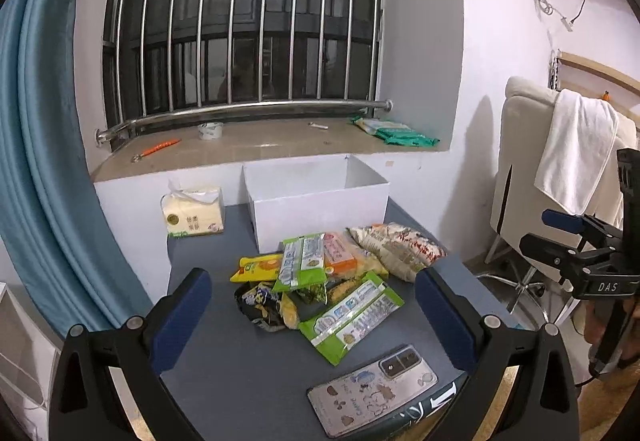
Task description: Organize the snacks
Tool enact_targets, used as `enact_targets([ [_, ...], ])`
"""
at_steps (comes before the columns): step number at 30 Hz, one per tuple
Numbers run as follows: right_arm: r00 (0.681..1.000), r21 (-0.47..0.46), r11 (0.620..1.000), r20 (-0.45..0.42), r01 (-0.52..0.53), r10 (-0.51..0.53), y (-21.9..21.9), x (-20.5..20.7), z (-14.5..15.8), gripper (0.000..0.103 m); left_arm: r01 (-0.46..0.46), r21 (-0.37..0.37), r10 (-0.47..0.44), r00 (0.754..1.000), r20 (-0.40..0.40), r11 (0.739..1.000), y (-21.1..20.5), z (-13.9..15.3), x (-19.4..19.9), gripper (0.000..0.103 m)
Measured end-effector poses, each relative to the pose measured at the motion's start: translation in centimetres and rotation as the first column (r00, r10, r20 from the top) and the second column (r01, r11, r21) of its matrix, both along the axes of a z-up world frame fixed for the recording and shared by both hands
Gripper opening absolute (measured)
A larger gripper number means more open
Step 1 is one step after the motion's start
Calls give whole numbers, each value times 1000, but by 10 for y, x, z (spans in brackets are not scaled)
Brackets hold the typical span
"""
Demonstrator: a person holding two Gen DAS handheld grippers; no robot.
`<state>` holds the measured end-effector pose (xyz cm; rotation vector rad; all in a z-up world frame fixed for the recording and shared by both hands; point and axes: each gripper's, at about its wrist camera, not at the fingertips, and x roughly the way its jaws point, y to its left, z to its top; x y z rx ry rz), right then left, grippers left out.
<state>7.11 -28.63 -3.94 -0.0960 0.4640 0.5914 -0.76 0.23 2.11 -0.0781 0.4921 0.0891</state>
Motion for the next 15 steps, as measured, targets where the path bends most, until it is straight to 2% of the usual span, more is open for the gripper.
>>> enact_targets([
  [7,998,57,997,12,-57,57,5,9,-6,103,32,-70,-29,998,48,997,4,3,4,103],
  [10,998,28,997,13,-66,66,12,11,-13,103,50,-14,-49,997,53,999,-3,6,4,103],
  [12,998,21,998,17,-67,66,12,9,-14,103,26,4,-26,998,66,1000,-4,8,2,103],
  [15,996,35,996,17,-83,82,10,8,-16,103,47,-35,-45,997,62,998,-2,7,2,103],
])
